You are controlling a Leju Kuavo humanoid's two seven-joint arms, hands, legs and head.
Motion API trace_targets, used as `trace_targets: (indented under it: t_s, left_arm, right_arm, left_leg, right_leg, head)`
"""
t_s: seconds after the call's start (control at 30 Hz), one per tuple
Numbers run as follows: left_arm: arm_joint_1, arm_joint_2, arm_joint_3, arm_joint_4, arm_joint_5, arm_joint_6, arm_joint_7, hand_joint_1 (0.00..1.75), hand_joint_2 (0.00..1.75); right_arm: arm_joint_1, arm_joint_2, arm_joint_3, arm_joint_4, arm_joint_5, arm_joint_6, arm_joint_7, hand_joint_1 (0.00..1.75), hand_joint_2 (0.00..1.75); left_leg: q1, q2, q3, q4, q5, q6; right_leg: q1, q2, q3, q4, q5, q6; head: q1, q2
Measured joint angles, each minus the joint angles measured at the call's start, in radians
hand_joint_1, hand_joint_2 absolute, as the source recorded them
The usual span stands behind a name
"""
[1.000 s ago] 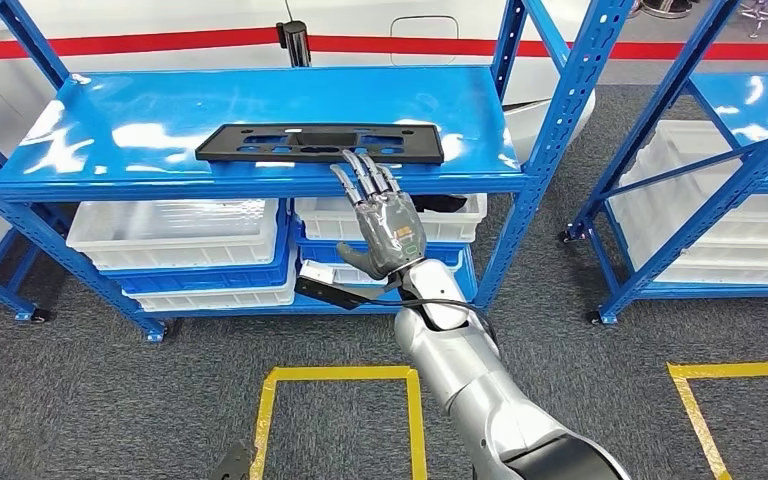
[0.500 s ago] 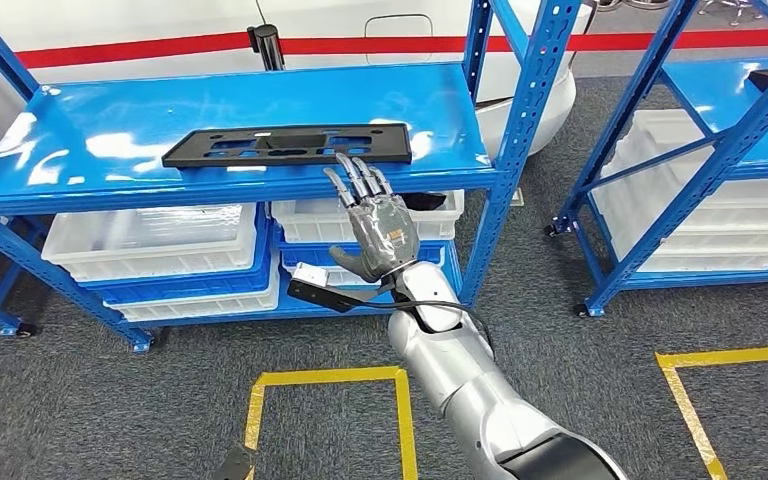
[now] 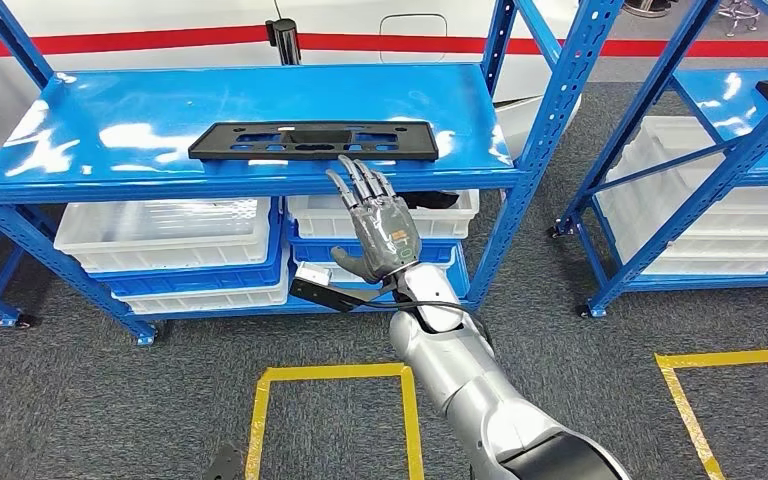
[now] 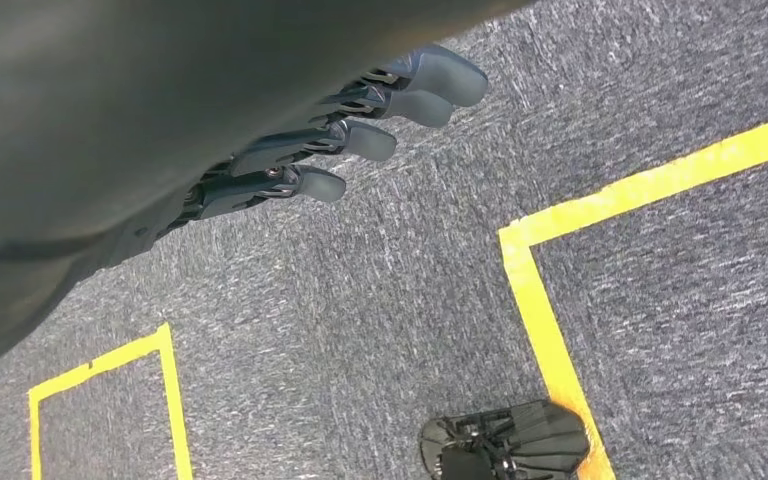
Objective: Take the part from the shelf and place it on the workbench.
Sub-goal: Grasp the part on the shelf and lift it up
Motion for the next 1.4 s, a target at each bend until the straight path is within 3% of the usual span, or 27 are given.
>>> trace_targets:
  t_s: [0.03,0.1,0.17,0.23,0.37,0.4,0.43,0.53,0.6,0.73,0.8,0.87,0.9,0.93,0.97,1.03,1.1,1.23,1.4]
  left_arm:
    - [0.0,-0.001,0.002,0.0,0.002,0.001,0.0,0.0,0.0]
    - [-0.001,-0.002,0.007,0.0,0.007,0.003,0.001,0.0,0.0]
    - [0.0,-0.002,0.015,0.0,0.016,0.005,0.001,0.0,0.0]
    - [0.0,0.0,0.023,0.001,0.028,0.008,0.001,0.0,0.0]
    - [0.003,0.001,0.043,0.001,0.047,0.013,0.0,0.0,0.0]
    - [0.004,0.001,0.047,0.001,0.051,0.013,0.0,0.0,0.0]
    - [0.004,0.001,0.051,0.001,0.053,0.012,-0.001,0.0,0.0]
    - [0.004,0.002,0.059,0.001,0.058,0.011,-0.004,0.0,0.0]
    - [0.004,0.001,0.063,0.002,0.058,0.01,-0.006,0.0,0.0]
    - [0.003,0.0,0.07,0.003,0.067,0.005,-0.006,0.0,0.0]
    - [0.002,0.0,0.076,0.003,0.078,0.003,-0.007,0.0,0.0]
    - [0.004,0.0,0.085,0.003,0.089,0.002,-0.007,0.0,0.0]
    - [0.006,0.0,0.091,0.003,0.095,0.002,-0.008,0.0,0.0]
    - [0.008,0.0,0.095,0.003,0.098,0.002,-0.008,0.0,0.0]
    - [0.009,0.0,0.099,0.003,0.101,0.003,-0.007,0.0,0.0]
    - [0.01,-0.001,0.104,0.003,0.104,0.003,-0.005,0.0,0.0]
    - [0.011,-0.002,0.11,0.003,0.106,0.006,0.003,0.0,0.0]
    - [0.016,-0.002,0.119,0.003,0.105,0.016,0.019,0.0,0.0]
    - [0.018,-0.002,0.12,0.003,0.09,0.029,0.035,0.0,0.0]
  right_arm:
    - [-0.003,0.001,0.0,0.001,0.0,0.0,0.0,0.0,1.75]
    - [-0.007,0.001,0.001,0.006,0.002,0.0,0.0,0.0,1.75]
    - [-0.01,0.002,0.0,0.011,0.005,0.0,0.0,0.0,1.75]
    - [-0.012,0.003,0.0,0.014,0.013,0.0,0.0,0.0,1.75]
    - [-0.009,0.008,0.001,0.023,0.024,0.0,0.0,0.0,1.75]
    - [-0.008,0.007,0.001,0.026,0.025,0.0,0.0,0.0,1.75]
    - [-0.007,0.007,0.001,0.029,0.027,0.0,0.0,0.0,1.75]
    - [-0.008,0.009,0.001,0.032,0.031,0.0,0.0,0.0,1.75]
    - [-0.011,0.011,0.002,0.033,0.032,0.0,0.0,0.0,1.75]
    - [-0.015,0.01,0.003,0.036,0.029,0.0,0.001,0.0,1.75]
    - [-0.018,0.009,0.004,0.04,0.021,0.0,0.001,0.0,1.75]
    - [-0.015,0.005,0.006,0.047,0.008,0.0,0.0,0.0,1.75]
    - [-0.012,0.002,0.007,0.051,-0.002,0.0,-0.002,0.0,1.75]
    - [-0.011,0.001,0.01,0.055,-0.013,0.0,-0.004,0.0,1.75]
    - [-0.01,0.0,0.014,0.059,-0.026,0.0,-0.007,0.0,1.75]
    - [-0.015,0.0,0.024,0.064,-0.049,0.0,-0.011,0.0,1.75]
    - [-0.022,0.001,0.035,0.071,-0.075,0.0,-0.018,0.0,1.75]
    - [-0.033,0.003,0.067,0.103,-0.158,0.0,-0.037,0.0,1.75]
    - [-0.051,0.002,0.104,0.161,-0.216,0.0,-0.042,0.0,1.75]
  left_leg:
    - [-0.005,0.0,-0.001,0.002,0.0,-0.001]
    - [-0.009,0.0,-0.004,0.006,-0.001,-0.006]
    - [-0.006,0.0,-0.007,0.009,-0.002,-0.015]
    - [-0.001,-0.002,-0.019,0.039,-0.024,-0.03]
    - [0.023,-0.004,-0.122,0.265,-0.134,-0.063]
    - [0.029,-0.003,-0.137,0.29,-0.135,-0.07]
    - [0.035,-0.003,-0.133,0.276,-0.116,-0.074]
    - [0.047,-0.003,-0.044,0.083,-0.016,-0.084]
    - [0.044,-0.006,-0.014,0.016,0.001,-0.079]
    - [0.031,-0.007,-0.012,0.005,0.004,-0.044]
    - [0.029,-0.006,-0.009,-0.003,0.01,-0.027]
    - [0.022,-0.006,-0.011,-0.003,0.011,-0.018]
    - [0.019,-0.007,-0.012,-0.003,0.011,-0.016]
    - [0.016,-0.007,-0.012,-0.003,0.011,-0.015]
    - [0.013,-0.008,-0.012,-0.003,0.011,-0.015]
    - [0.007,-0.008,-0.011,-0.001,0.011,-0.016]
    - [0.001,-0.008,-0.014,0.005,0.008,-0.019]
    - [0.005,-0.007,-0.017,0.01,0.008,-0.012]
    - [0.01,-0.007,-0.016,0.006,0.011,-0.017]
  right_leg:
    - [0.003,-0.003,0.038,-0.068,0.022,-0.003]
    - [0.007,-0.007,0.074,-0.135,0.042,-0.013]
    - [0.002,-0.006,0.076,-0.142,0.047,-0.02]
    - [-0.008,-0.004,0.081,-0.148,0.052,-0.028]
    - [-0.014,-0.003,0.085,-0.15,0.053,-0.032]
    - [-0.015,-0.003,0.086,-0.149,0.052,-0.031]
    - [-0.016,-0.001,0.086,-0.149,0.052,-0.031]
    - [-0.018,0.005,0.088,-0.147,0.048,-0.023]
    - [-0.014,0.008,0.084,-0.146,0.047,-0.011]
    - [-0.014,0.005,0.068,-0.13,0.036,0.013]
    - [-0.014,0.001,0.018,-0.03,-0.01,0.005]
    - [-0.012,0.0,-0.056,0.114,-0.061,-0.006]
    - [-0.011,0.0,-0.079,0.154,-0.07,-0.007]
    - [-0.009,0.0,-0.082,0.154,-0.063,-0.004]
    - [-0.008,0.0,-0.062,0.112,-0.043,0.0]
    - [-0.003,-0.001,0.01,-0.03,0.007,0.003]
    - [-0.001,-0.003,0.06,-0.122,0.04,-0.003]
    - [0.0,-0.002,0.069,-0.139,0.053,-0.006]
    - [0.006,-0.001,0.068,-0.139,0.055,-0.011]
  head:
    - [-0.001,0.0]
    - [-0.003,0.0]
    - [-0.003,0.0]
    - [-0.004,0.0]
    - [-0.007,0.0]
    - [-0.008,0.0]
    - [-0.008,0.0]
    - [-0.008,0.0]
    - [-0.008,0.0]
    - [-0.008,0.0]
    - [-0.006,0.0]
    - [-0.004,0.0]
    - [-0.003,0.0]
    - [-0.003,0.0]
    - [-0.003,0.0]
    - [-0.002,0.0]
    - [-0.004,0.0]
    - [-0.006,0.0]
    - [-0.006,0.0]
